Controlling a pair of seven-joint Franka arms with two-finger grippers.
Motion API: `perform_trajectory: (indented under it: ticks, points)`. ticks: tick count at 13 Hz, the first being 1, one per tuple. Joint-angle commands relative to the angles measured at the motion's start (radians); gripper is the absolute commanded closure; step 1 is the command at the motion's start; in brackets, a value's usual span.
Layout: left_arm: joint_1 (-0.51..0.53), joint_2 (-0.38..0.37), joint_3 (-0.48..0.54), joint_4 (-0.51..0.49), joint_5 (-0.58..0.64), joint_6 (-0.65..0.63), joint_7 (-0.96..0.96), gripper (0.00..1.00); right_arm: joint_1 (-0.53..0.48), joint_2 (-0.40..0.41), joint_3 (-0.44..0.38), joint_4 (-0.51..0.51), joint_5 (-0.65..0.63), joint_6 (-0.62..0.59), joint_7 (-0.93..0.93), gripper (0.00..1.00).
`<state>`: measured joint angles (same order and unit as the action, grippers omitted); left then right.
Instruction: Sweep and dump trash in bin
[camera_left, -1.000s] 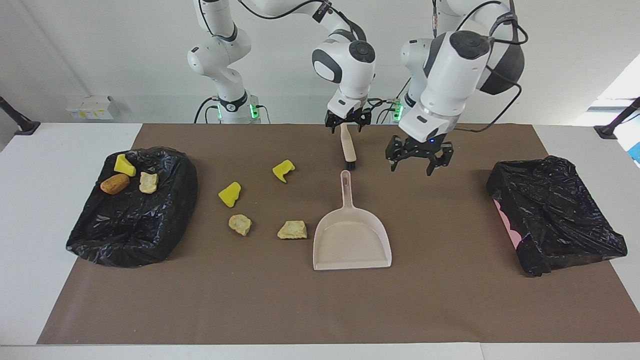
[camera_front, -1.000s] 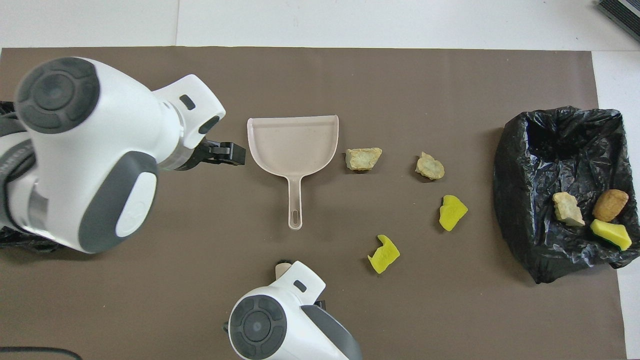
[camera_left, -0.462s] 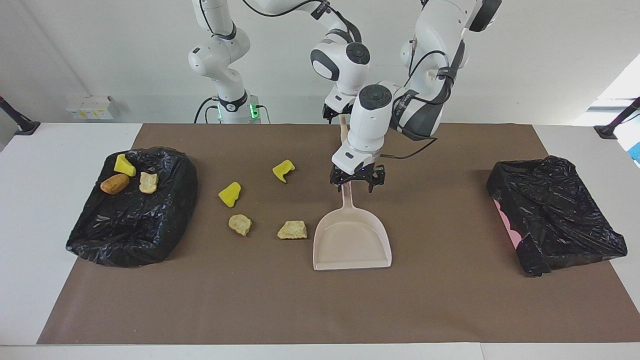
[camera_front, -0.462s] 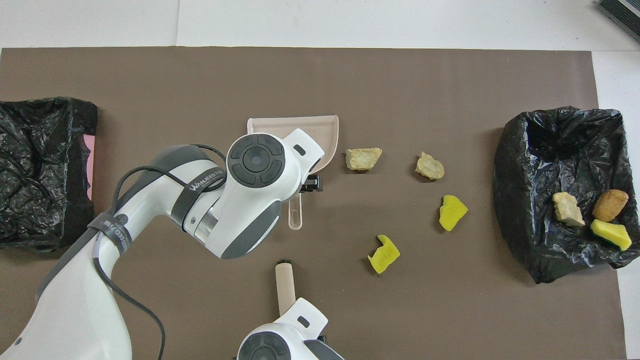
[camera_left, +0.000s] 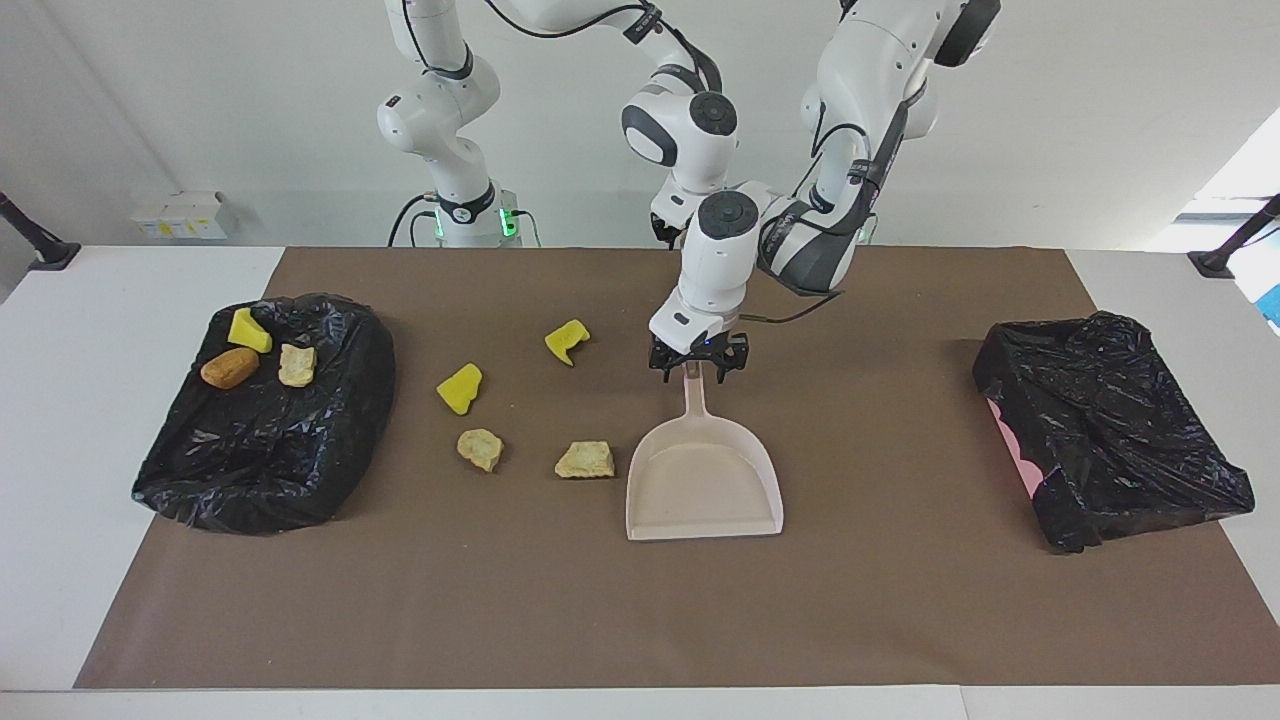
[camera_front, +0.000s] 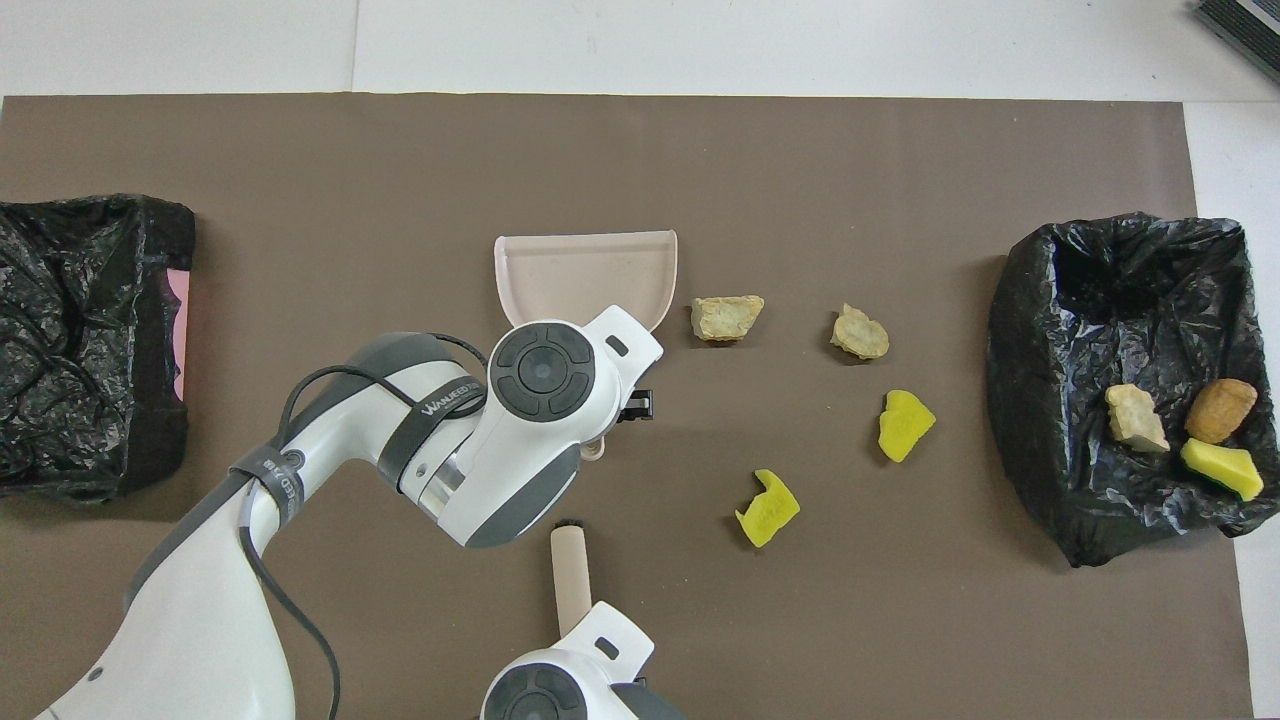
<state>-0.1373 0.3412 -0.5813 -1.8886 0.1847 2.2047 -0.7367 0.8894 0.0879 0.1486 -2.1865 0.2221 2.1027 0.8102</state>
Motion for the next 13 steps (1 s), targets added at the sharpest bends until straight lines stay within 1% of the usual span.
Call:
perform_trajectory:
  ticks: [1,2,3,4,6,7,9,11,13]
  points:
    - [0.002,-0.024,0.0,-0.015,0.019,-0.023,-0.018,0.67,-0.007,-0.007,0.002,-0.016,0.052,0.023,-0.039,1.0]
    - [0.004,-0.025,0.0,-0.014,0.019,-0.026,-0.018,0.79,-0.007,-0.005,0.002,-0.015,0.063,0.022,-0.04,1.0]
    - [0.005,-0.028,0.0,-0.014,0.019,-0.028,-0.018,0.97,-0.012,0.0,0.002,-0.009,0.063,0.011,-0.04,1.0]
    - [0.011,-0.036,0.0,-0.012,0.019,-0.028,-0.007,1.0,-0.017,0.007,0.002,-0.001,0.063,0.005,-0.039,1.0]
    - [0.016,-0.062,0.004,-0.004,0.022,-0.049,0.02,1.0,-0.026,0.003,-0.001,0.02,0.063,-0.018,-0.033,1.0]
    - [0.019,-0.073,0.006,0.008,0.021,-0.072,0.086,1.0,-0.041,-0.002,-0.003,0.031,0.062,-0.042,-0.028,1.0]
    - [0.05,-0.102,0.008,0.022,0.021,-0.132,0.259,1.0,-0.069,-0.022,-0.006,0.057,0.06,-0.111,-0.023,1.0]
    - [0.079,-0.137,0.021,0.022,0.018,-0.193,0.451,1.0,-0.117,-0.071,-0.007,0.057,0.045,-0.168,-0.039,1.0]
    - [0.08,-0.169,0.072,0.028,0.004,-0.241,0.615,1.0,-0.177,-0.115,-0.009,0.057,0.04,-0.233,-0.063,1.0]
